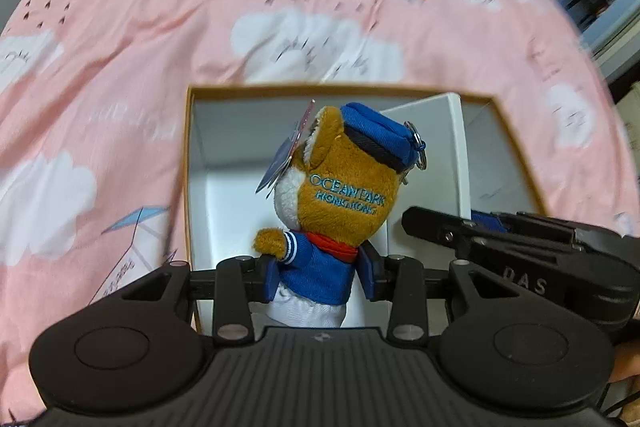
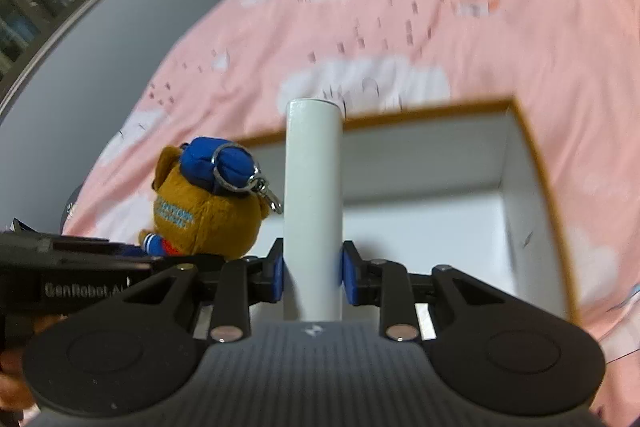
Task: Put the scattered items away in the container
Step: 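Lift and carry the tube and bear with both tools over the orange box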
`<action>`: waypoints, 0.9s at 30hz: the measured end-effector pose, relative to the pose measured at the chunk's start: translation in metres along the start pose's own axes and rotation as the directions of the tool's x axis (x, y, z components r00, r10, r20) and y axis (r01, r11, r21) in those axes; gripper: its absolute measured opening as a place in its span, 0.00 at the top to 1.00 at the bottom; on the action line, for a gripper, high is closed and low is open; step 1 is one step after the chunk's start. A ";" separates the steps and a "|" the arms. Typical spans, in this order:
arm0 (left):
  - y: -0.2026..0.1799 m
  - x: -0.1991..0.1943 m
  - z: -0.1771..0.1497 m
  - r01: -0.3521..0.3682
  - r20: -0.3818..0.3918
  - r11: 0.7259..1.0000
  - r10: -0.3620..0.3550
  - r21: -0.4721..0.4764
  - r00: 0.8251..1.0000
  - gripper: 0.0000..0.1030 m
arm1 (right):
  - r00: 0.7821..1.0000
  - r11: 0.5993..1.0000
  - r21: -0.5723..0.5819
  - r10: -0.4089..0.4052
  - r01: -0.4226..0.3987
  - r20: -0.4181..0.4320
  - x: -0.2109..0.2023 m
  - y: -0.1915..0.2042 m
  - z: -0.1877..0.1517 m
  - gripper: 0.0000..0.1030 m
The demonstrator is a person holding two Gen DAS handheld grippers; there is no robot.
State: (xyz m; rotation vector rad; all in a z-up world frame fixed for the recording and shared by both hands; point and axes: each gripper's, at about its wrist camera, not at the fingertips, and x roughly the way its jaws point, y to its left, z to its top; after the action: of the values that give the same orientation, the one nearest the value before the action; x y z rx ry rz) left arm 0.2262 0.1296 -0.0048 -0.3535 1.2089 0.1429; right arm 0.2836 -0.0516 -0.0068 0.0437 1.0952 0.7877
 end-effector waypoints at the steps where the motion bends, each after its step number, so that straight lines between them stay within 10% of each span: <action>1: 0.000 0.005 0.000 -0.015 -0.020 1.000 0.015 -0.004 1.000 0.57 | 1.000 1.000 0.019 0.006 -0.006 -0.026 0.009 -0.003 0.000 0.70; 12: -0.006 0.028 -0.002 -0.148 -0.098 0.989 0.146 -0.012 0.984 0.58 | 0.984 0.995 0.099 0.019 -0.002 -0.175 0.066 -0.015 0.000 0.70; 27: 0.003 -0.007 0.004 -0.056 -0.031 0.997 0.058 0.056 0.998 0.52 | 0.963 0.993 0.105 -0.022 0.052 -0.268 0.086 -0.005 0.009 0.70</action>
State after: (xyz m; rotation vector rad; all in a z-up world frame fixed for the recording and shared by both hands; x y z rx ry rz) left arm 0.2266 0.1345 0.0028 -0.2745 1.2528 0.1537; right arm 0.3130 -0.0016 -0.0714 0.0105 1.3914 0.7116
